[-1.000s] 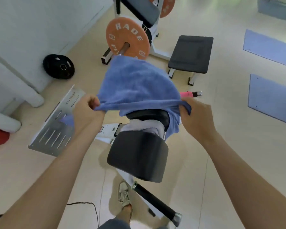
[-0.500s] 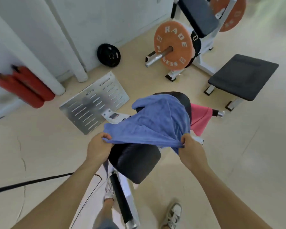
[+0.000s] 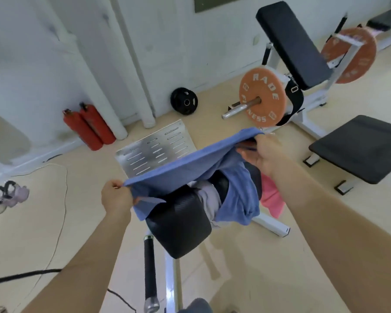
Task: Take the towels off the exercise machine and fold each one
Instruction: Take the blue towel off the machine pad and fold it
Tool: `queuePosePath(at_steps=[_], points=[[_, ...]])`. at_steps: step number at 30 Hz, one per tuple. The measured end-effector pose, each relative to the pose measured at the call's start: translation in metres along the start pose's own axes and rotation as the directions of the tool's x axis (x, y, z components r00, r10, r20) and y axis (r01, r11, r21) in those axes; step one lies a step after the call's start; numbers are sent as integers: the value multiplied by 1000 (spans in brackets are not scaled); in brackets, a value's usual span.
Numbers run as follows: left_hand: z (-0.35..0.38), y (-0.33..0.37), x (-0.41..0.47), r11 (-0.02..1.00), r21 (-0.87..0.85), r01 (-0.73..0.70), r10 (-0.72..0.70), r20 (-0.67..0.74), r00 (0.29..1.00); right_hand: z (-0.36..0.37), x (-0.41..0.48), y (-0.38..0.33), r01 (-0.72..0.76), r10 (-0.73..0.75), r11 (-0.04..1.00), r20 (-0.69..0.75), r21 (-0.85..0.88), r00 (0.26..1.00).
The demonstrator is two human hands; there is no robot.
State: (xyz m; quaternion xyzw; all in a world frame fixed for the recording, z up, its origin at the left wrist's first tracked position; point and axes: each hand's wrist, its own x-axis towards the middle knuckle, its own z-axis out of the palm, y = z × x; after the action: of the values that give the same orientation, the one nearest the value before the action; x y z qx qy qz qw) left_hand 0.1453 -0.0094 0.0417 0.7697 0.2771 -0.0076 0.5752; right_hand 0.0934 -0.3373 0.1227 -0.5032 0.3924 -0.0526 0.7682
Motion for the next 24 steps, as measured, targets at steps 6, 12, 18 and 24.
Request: queuePosePath(at_steps=[6,12,18,24], points=[[35,16,1,967,-215,134,-112,113,987,73,4,-33,91,-34,947,184,-309,982],[56,85,26,903,-362,-231,199,-124,972,109,42,-58,703,-640,467,344,-537,687],[85,56,34,891,154,-427,434,-11,901,63,99,-2,547,-405,39,488,-836,774],[101,-29,36,340,822,-458,-115,520,847,-1,127,48,309,35,-270,311,-912,950]])
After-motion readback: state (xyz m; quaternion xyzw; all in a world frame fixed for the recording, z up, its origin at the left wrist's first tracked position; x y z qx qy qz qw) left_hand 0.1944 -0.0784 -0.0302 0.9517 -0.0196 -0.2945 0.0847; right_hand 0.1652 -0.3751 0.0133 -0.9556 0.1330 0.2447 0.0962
